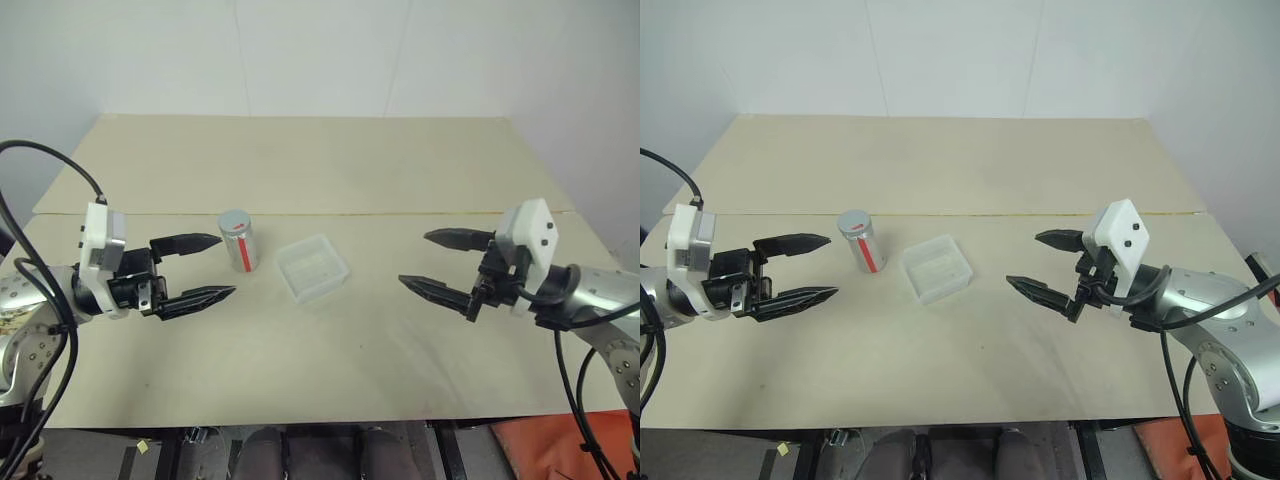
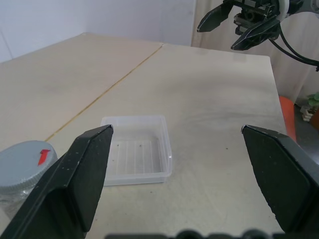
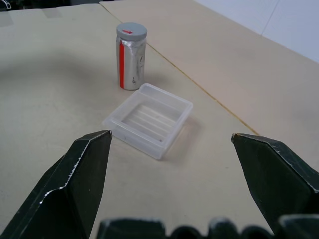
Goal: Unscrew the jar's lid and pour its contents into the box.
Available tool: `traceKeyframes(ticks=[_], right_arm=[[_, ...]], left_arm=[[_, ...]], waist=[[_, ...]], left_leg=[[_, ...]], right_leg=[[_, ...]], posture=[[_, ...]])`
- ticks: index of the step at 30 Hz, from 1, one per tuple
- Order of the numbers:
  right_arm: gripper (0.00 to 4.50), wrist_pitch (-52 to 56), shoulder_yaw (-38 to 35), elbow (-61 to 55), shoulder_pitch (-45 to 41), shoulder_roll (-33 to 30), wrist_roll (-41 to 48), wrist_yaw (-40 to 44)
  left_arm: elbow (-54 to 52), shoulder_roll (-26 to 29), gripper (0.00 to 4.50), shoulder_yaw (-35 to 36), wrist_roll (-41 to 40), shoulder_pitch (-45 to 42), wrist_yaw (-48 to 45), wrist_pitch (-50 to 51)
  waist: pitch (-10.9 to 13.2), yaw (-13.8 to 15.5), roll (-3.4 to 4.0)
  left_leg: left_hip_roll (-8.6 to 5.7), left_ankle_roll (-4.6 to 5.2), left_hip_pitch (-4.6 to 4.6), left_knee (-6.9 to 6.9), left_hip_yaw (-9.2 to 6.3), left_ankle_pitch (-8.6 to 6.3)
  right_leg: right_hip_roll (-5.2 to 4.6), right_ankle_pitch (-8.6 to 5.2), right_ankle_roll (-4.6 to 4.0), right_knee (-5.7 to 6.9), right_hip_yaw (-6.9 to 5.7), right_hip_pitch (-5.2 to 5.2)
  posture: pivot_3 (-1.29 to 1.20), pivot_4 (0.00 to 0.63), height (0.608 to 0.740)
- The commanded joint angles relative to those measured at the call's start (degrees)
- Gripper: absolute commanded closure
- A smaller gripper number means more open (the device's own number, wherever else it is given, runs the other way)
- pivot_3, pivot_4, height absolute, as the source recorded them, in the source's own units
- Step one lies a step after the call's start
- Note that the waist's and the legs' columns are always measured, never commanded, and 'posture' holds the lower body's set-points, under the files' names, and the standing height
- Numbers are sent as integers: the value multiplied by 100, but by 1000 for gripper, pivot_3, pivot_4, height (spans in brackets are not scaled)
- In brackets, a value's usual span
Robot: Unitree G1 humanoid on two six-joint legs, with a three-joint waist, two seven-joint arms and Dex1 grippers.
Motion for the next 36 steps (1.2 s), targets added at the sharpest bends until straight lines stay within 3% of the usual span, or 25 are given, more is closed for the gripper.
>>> traceKeyframes(ticks=[1,9,15,22,26,30,36], right_arm=[[9,-13,-200,-194,-8,-70,97,-22],[9,-57,-254,-240,145,-111,69,61],[9,-81,-240,-232,253,-102,57,70],[9,-116,-226,-62,296,-166,-12,229],[9,-113,-227,-37,283,-189,-23,282],[9,-116,-247,-25,277,-205,-30,302],[9,-144,-261,-3,235,-219,-55,307]], left_arm=[[-23,95,3,59,-12,-62,-67,-106],[-11,58,3,98,111,-26,32,-140],[-383,-126,3,-187,665,491,859,-56],[-1327,-917,3,-672,1382,896,2909,488],[-1913,-1734,3,-847,1483,940,4341,1255],[-2218,-2477,3,-854,1458,867,5138,1405],[-2357,-2866,3,-1017,1898,857,5887,1341]], waist=[[0,0,0],[0,3,0],[0,-9,0],[-1,18,-1],[-1,14,-2],[-3,15,-4],[-3,10,-4]], left_leg=[[0,0,0,0,0,0],[0,0,-1,0,-1,0],[0,1,3,-3,-6,-1],[-2,3,2,0,-17,-2],[0,2,3,-1,-23,-1],[-2,2,4,1,-28,-1],[-4,2,10,-1,-27,-1]], right_leg=[[0,0,0,0,0,0],[0,0,0,-4,0,0],[0,0,0,-2,5,0],[-4,1,1,-3,6,5],[-2,1,1,-1,5,4],[-4,2,1,1,6,8],[-3,2,1,1,10,10]], posture=[[0,150,740],[0,150,740],[0,150,740],[0,150,740],[0,150,740],[0,150,740],[0,150,740]])
